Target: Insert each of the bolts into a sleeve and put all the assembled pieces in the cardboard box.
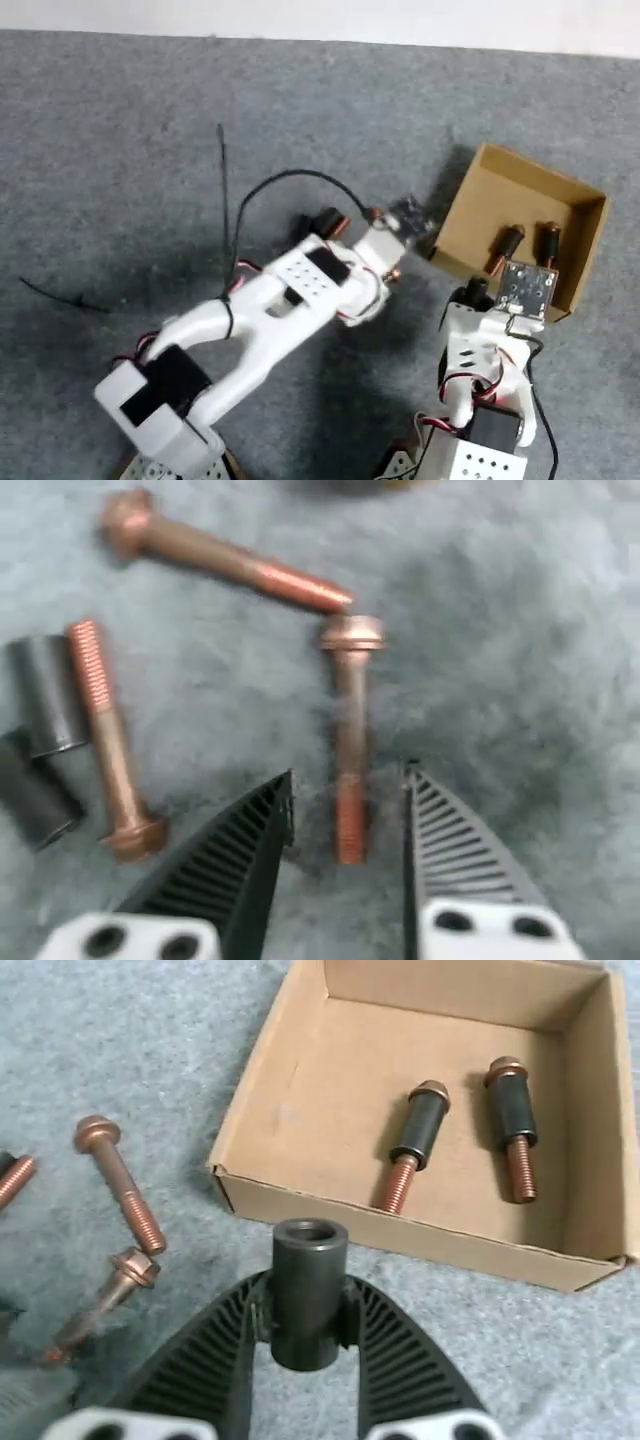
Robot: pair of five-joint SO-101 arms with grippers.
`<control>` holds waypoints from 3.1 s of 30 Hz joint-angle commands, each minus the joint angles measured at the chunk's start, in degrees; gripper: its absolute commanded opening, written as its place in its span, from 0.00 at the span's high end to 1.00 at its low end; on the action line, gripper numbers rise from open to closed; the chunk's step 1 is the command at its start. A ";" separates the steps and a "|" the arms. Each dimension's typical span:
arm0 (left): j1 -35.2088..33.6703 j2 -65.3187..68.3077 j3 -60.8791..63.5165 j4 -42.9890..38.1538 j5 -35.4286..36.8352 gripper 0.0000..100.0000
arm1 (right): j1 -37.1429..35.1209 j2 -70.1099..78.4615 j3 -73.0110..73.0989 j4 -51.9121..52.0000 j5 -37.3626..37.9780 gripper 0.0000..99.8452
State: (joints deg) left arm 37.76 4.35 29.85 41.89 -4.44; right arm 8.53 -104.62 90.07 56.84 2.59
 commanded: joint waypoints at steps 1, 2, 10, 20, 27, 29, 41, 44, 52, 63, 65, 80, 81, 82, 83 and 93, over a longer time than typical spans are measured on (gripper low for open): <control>0.40 1.45 -4.35 -1.41 -1.76 0.80 | 0.48 -0.75 -0.84 -1.89 -0.18 1.00; 0.40 2.33 -5.14 -1.14 -2.29 0.80 | 0.40 -0.75 -0.84 -1.89 -0.18 1.00; 1.54 5.85 -9.98 -1.14 -6.33 0.80 | 0.22 -0.75 -0.75 -1.89 -0.18 1.00; 0.92 19.30 -22.37 2.02 -8.00 0.80 | 0.22 -0.75 -0.66 -1.89 -0.09 1.00; 0.84 22.29 -27.21 7.12 -8.09 0.80 | 0.22 -0.75 -0.48 -1.89 -0.09 1.00; 0.84 22.29 -26.95 7.12 -8.09 0.80 | 0.22 -0.75 -0.48 -1.89 -0.09 1.00; 1.01 22.29 -26.68 7.12 -8.09 0.96 | 0.22 -0.75 -0.40 -4.62 -0.09 1.00; 1.10 22.02 -26.68 8.88 -8.18 0.99 | 0.22 -0.75 -0.40 -4.62 -0.09 1.00; 0.48 20.18 -25.80 9.49 -8.26 0.99 | 0.22 -0.75 -0.40 -4.70 -0.09 1.00; -2.86 -5.67 5.14 -11.52 -8.26 0.99 | -3.21 -0.75 -0.22 -4.79 0.00 1.00; -3.30 -10.33 10.15 -15.21 -8.26 0.99 | -3.38 -0.75 -0.22 -4.79 0.00 1.00; -10.24 -37.76 24.40 -18.73 -7.30 0.99 | -15.96 -0.75 7.25 -17.71 0.00 1.00; -10.95 -39.60 25.10 -18.81 -5.80 0.99 | -17.63 -0.75 7.69 -19.30 0.00 1.00; -11.91 -41.45 25.80 -18.81 -3.43 0.99 | -19.21 -0.75 8.57 -20.97 0.00 1.00; -12.88 -43.38 26.51 -18.81 -1.05 0.99 | -20.62 -0.75 9.54 -23.16 0.00 1.00; -18.59 -54.81 31.34 -22.24 7.12 0.99 | -34.07 -0.31 12.62 -29.05 0.00 1.00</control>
State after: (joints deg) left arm 20.00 -46.73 60.97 23.52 1.71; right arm -21.54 -104.70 95.69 30.20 2.59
